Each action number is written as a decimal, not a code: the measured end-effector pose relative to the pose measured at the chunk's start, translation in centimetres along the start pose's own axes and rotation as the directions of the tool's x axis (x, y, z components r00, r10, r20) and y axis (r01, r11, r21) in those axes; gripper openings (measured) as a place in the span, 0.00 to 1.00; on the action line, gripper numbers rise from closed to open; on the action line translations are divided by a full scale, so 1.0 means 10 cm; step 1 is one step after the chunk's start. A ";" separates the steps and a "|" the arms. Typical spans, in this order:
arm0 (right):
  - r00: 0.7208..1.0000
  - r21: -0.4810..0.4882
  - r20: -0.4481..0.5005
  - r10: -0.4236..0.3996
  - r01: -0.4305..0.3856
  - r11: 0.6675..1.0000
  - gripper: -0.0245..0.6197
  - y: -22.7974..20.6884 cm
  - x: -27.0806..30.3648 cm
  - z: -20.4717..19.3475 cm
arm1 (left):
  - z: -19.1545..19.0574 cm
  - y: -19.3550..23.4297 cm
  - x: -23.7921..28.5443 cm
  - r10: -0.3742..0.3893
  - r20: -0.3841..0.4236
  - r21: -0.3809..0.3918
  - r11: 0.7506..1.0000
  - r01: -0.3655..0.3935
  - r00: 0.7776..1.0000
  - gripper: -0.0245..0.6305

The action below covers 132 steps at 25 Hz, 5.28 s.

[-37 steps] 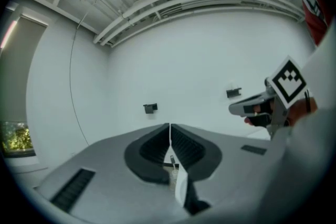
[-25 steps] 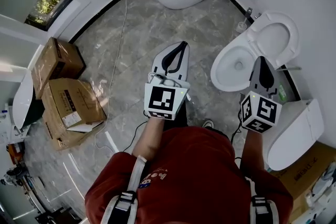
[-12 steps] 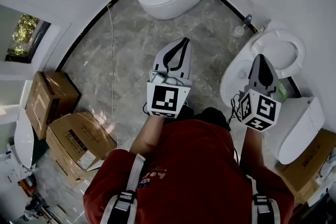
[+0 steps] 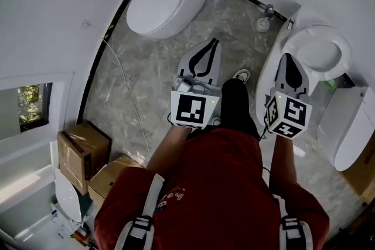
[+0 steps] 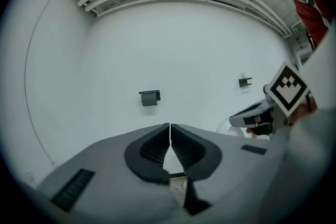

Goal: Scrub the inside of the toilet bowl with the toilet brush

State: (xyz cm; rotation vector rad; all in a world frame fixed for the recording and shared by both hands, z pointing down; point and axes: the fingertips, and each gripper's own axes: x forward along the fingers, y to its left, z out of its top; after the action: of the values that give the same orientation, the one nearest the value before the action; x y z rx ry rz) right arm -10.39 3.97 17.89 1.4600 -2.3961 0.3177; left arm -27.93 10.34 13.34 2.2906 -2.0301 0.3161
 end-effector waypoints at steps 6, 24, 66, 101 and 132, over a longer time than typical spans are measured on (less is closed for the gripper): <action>0.995 0.034 -0.089 -0.041 0.044 0.998 0.04 -0.52 1.42 -0.21 | -0.41 0.10 1.63 -0.114 -0.063 -0.008 0.993 0.114 0.991 0.03; 0.812 0.095 -0.571 -0.124 0.215 0.972 0.37 -1.43 4.82 -3.08 | -3.24 0.28 4.46 -0.399 -0.271 -0.118 0.917 0.381 0.876 0.03; 0.851 0.441 -0.502 -0.156 0.407 0.800 0.30 -0.53 2.78 -2.25 | -1.96 -0.34 3.93 -0.689 -0.170 -0.077 0.722 0.687 0.705 0.03; 0.412 0.331 -0.756 -0.509 0.911 0.247 0.30 -1.71 -1.28 -4.89 | -2.83 -4.39 1.67 -0.931 -0.358 -0.047 0.093 0.995 0.071 0.03; 0.443 0.395 -0.818 -0.367 0.897 0.199 0.30 -0.93 -1.22 -5.00 | -3.16 -4.42 1.90 -0.885 -0.465 0.048 -0.009 0.999 0.014 0.03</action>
State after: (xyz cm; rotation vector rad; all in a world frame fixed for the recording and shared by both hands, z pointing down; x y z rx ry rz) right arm 10.66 27.12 59.73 2.1960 -0.7930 1.5286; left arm 14.30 3.29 51.80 2.8975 0.2456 0.8648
